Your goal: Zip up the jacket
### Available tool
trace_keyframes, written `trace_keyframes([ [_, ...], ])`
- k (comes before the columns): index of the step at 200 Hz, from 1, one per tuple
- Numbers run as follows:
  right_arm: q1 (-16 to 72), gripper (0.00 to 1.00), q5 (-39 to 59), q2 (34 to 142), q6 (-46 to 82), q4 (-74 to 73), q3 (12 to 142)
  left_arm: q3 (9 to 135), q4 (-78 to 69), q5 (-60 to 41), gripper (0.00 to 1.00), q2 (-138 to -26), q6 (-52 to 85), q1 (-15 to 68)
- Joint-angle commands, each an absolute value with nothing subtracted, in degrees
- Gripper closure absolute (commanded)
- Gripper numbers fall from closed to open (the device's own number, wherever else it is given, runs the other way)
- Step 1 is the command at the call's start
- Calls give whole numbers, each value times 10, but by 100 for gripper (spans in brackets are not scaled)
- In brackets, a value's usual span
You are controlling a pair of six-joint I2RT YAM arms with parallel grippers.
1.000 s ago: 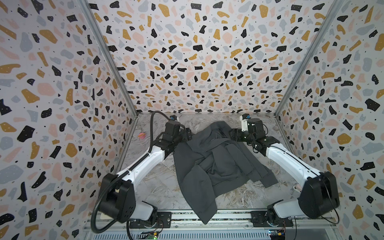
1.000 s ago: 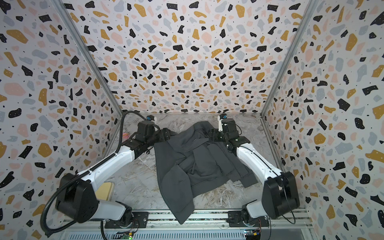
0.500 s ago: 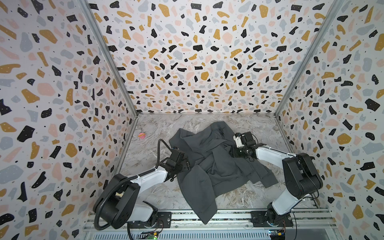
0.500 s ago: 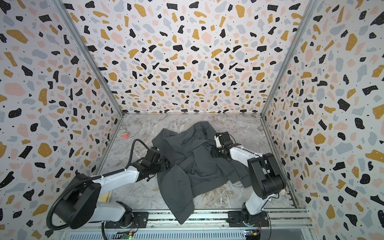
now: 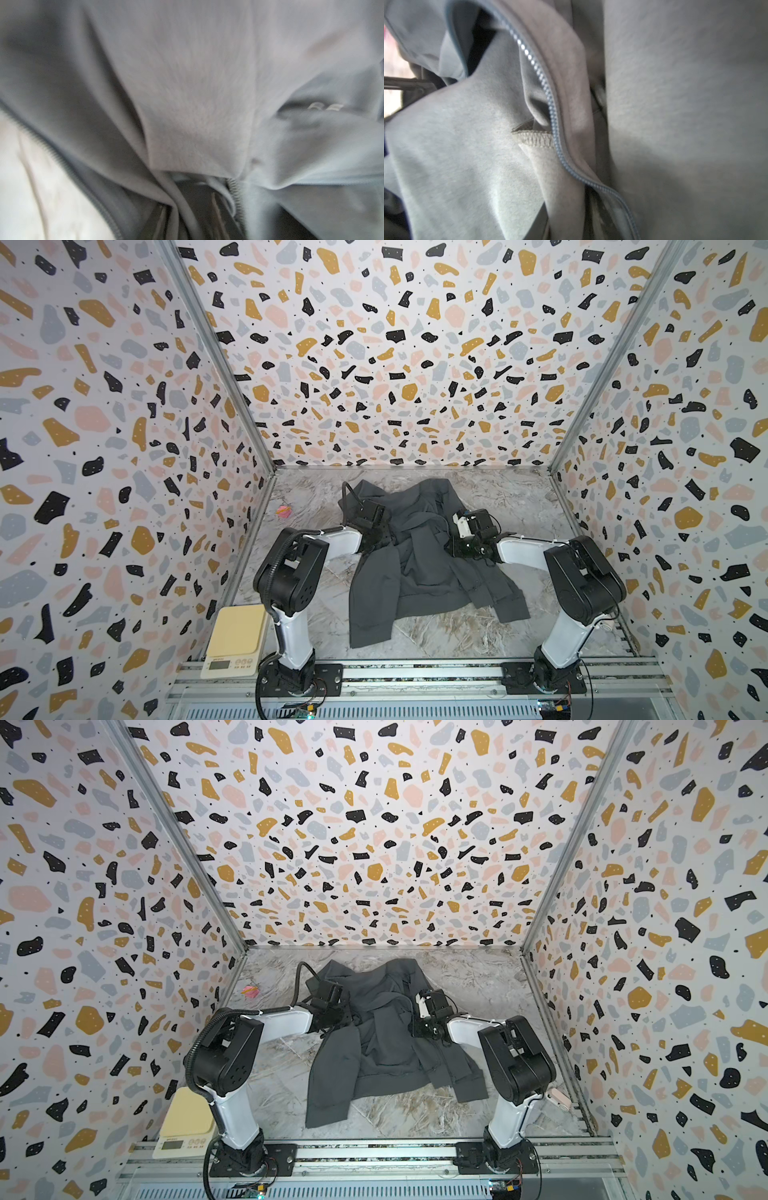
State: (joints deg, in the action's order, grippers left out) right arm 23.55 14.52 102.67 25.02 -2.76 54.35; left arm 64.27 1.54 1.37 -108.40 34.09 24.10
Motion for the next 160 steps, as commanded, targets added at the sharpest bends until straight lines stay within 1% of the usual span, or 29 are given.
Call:
trace_keyframes([
  [1,219,60,105,997,237,31,586,694,82,37,36,-1055,279,233],
  [12,220,53,81,969,227,63,594,677,91,59,25,-1020,269,232],
  [25,222,47,57,934,221,97,594,631,91,84,12,-967,273,229],
  [45,235,42,32,889,216,143,586,536,86,103,2,-880,298,221],
  [63,280,37,15,853,212,178,586,446,79,107,0,-796,331,216],
  [78,350,32,-2,839,218,196,597,387,79,108,0,-722,358,213],
  [92,415,31,-1,847,232,206,615,353,88,116,0,-648,383,204],
  [112,497,31,-11,882,249,212,644,315,104,139,0,-535,407,194],
  [129,551,31,-7,925,251,215,674,289,108,161,0,-436,433,191],
  [148,611,32,-7,977,243,224,718,285,143,204,0,-344,457,189],
  [160,647,32,-28,1006,237,233,744,293,165,227,1,-301,463,188],
])
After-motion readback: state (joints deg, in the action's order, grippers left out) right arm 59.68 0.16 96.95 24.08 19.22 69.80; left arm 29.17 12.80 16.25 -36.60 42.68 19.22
